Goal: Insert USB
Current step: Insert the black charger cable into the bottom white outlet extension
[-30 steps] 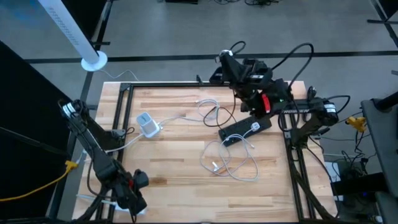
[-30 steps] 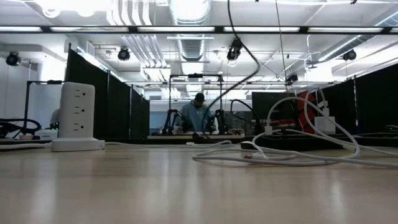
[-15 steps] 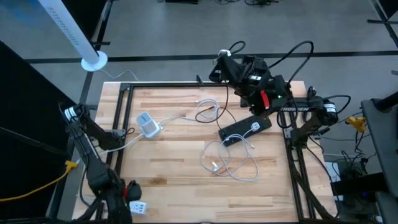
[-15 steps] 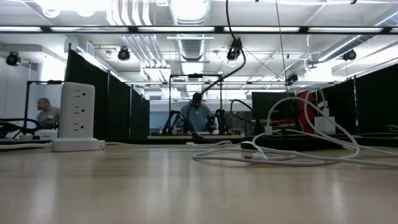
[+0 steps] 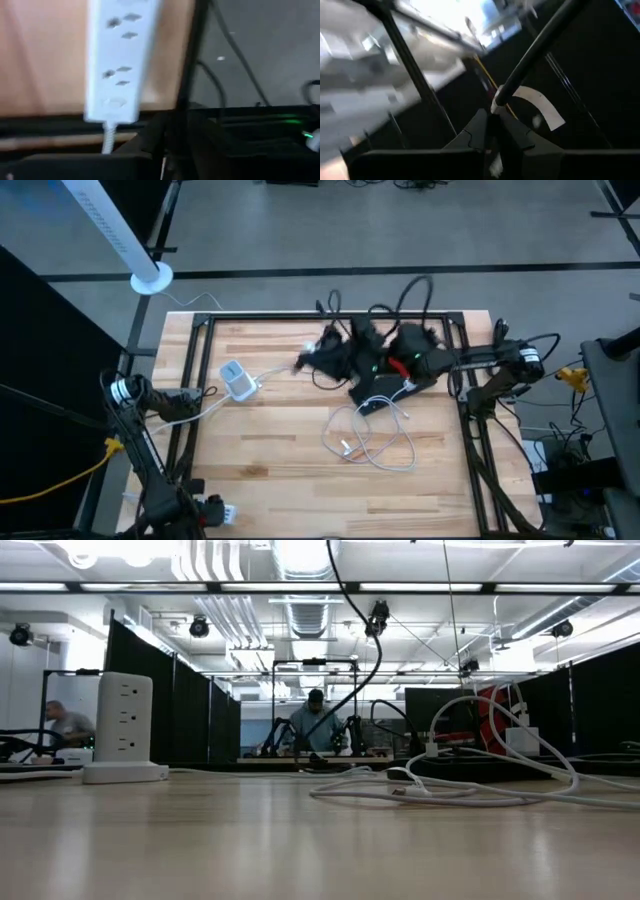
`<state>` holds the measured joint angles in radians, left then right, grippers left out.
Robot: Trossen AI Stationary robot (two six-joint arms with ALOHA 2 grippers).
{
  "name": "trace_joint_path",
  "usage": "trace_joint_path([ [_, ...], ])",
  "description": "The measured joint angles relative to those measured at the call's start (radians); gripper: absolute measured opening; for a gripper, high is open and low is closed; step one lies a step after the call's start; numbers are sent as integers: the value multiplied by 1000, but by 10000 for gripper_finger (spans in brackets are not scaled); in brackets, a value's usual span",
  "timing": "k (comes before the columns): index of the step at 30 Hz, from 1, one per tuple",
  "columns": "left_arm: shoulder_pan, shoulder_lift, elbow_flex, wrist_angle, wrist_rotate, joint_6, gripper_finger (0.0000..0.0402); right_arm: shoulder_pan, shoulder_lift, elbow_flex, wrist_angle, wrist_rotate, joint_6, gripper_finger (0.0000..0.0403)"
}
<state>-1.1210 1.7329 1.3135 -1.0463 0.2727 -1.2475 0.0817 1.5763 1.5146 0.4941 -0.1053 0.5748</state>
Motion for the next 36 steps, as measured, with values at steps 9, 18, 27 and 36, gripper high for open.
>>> trace_joint_path([
  [9, 0, -8, -25, -16, -126, 47, 222, 133, 3, -135, -117, 59, -51, 14],
  [18, -4, 0, -116, 89, -132, 147, 195, 252, 54, -167, -393, 254, -110, 14],
  [27, -12, -7, -191, 157, -159, 170, 181, 287, 134, -167, -384, 263, -78, 14],
  [36, -7, -22, -152, 105, -160, 178, 193, 294, 148, -167, -367, 173, -125, 14],
])
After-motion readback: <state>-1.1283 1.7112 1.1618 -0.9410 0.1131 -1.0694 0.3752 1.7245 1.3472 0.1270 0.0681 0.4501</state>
